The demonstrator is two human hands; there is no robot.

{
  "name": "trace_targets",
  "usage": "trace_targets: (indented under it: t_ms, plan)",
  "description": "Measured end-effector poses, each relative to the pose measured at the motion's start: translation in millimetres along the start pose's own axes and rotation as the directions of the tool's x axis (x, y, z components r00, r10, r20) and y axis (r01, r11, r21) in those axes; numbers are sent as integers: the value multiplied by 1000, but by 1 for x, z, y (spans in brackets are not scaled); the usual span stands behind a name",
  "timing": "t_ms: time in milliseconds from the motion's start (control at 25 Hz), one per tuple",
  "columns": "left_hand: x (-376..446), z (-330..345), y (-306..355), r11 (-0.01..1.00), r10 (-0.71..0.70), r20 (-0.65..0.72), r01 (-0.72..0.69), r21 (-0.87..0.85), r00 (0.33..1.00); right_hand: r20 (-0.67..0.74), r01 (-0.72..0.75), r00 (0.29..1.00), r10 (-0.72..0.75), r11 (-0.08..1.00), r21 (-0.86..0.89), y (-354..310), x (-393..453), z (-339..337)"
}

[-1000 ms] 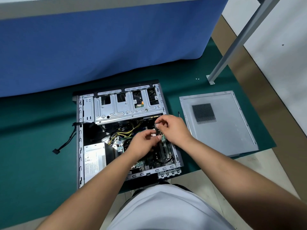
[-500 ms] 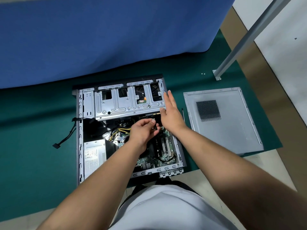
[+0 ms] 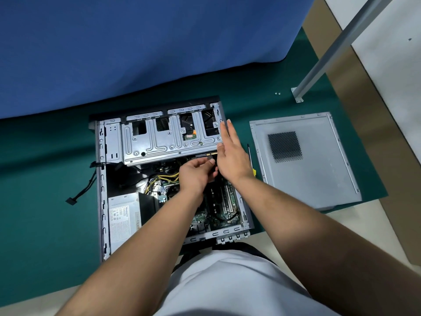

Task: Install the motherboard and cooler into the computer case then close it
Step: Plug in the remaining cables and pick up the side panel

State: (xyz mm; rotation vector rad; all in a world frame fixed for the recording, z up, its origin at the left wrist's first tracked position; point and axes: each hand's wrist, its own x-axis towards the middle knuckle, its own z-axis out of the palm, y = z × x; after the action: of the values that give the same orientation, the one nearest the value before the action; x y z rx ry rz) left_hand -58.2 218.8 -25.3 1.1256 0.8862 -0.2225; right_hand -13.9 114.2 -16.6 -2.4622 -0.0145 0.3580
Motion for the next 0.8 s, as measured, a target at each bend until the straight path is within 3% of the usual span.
trace_targets:
  t_ms: [440, 800]
  plan:
    - [-6, 2, 2, 998, 57, -68, -54, 40, 996, -3, 6, 1000, -6, 1000, 22, 2, 1, 1]
    - [-7, 4, 2, 964, 172, -81, -151, 218, 982, -8, 9, 1000, -9, 1000, 24, 3, 2, 1]
